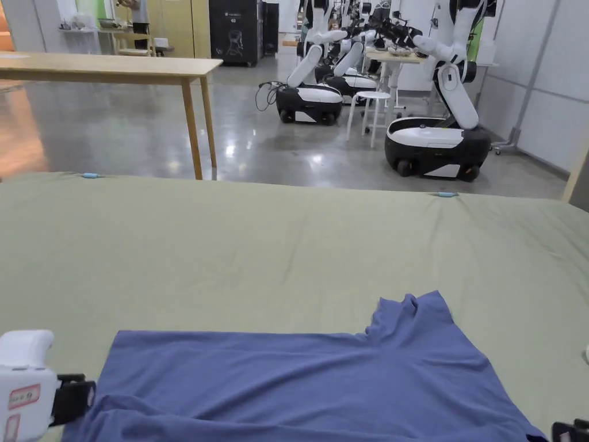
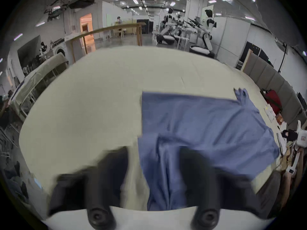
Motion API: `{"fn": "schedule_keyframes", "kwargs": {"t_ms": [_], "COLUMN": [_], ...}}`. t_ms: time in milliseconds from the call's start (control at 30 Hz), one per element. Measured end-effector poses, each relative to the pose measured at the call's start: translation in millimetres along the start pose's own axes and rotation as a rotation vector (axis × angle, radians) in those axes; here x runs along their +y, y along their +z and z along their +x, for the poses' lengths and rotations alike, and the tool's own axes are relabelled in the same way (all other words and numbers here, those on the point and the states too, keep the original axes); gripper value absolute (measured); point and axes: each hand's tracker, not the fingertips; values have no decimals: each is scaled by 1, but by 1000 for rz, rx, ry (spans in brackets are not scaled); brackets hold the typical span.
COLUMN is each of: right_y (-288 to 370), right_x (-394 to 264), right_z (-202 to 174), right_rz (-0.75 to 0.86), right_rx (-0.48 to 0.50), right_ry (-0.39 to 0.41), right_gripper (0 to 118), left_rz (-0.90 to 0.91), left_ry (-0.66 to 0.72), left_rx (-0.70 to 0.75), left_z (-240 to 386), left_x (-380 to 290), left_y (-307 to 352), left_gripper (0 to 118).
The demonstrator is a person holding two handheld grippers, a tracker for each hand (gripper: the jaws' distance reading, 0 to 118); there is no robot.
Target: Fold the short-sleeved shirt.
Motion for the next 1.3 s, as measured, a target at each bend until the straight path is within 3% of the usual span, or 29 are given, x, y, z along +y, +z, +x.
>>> {"fn": "schedule_keyframes", "kwargs": {"t_ms": [33, 67, 200, 233, 267, 300, 500, 600, 667, 700, 767, 800, 833, 867, 900, 1033, 1067, 1100, 1133, 1167, 1233, 1300], "right_y": [-16, -24, -58, -66, -72, -82, -122, -137, -144, -154, -165, -171, -177, -187, -195, -240, -248, -246, -247, -246, -222, -204], "right_x": [7, 15, 41, 44, 47, 48, 55, 61, 67, 70, 82, 88, 91, 95, 97, 101, 99, 103, 100, 96, 101, 101], "right_z": [6, 4, 4, 4, 5, 6, 9, 8, 6, 17, 18, 19, 13, 12, 11, 11, 13, 5, 5, 6, -1, 0], "right_rz": [12, 34, -13, -18, -30, -47, -96, -123, -128, -131, -148, -158, -166, -190, -201, -242, -263, -275, -267, -255, -246, -187], "right_rx": [-16, -25, 13, 9, 11, 17, 10, 8, 1, 8, 25, 33, 36, 44, 32, 6, 0, -15, -36, -51, -25, 26], "right_ry": [-18, -18, -27, -26, -23, -24, -10, -1, 16, 19, 22, 20, 25, 36, 46, 62, 72, 89, 108, 128, 124, 67], "right_gripper": [5, 0, 0, 0, 0, 0, 0, 0, 1, 4, 20, 20, 70, 110, 118, 114, 108, 90, 49, 39, 4, 3], "left_rz": [-3, 0, -45, -47, -45, -78, -177, -186, -145, -132, -130, -140, -144, -152, -153, -160, -160, -160, -161, -159, -154, -149], "left_ry": [-4, -4, 6, 19, 22, 12, -16, -6, -18, -29, -8, -13, -31, -43, -40, -34, -33, -34, -35, -35, -36, -40], "left_rx": [4, 11, 1, 44, 79, 98, 107, 78, 68, 42, 28, 32, 39, 43, 44, 40, 38, 37, 35, 31, 22, 16], "left_z": [2, 5, 7, -1, -2, -5, -2, -2, 8, 8, 12, 14, 17, 18, 19, 19, 19, 19, 19, 18, 18, 14], "left_x": [12, 23, 55, 64, 68, 73, 74, 72, 68, 69, 70, 71, 70, 70, 71, 73, 73, 72, 72, 73, 73, 74], "left_y": [-15, -28, -84, -104, -113, -128, -182, -185, -169, -165, -160, -161, -163, -164, -165, -165, -165, -164, -163, -161, -156, -149], "left_gripper": [3, 3, 7, 47, 95, 117, 108, 82, 26, 6, 5, 5, 5, 5, 5, 5, 5, 5, 5, 5, 5, 5]}}
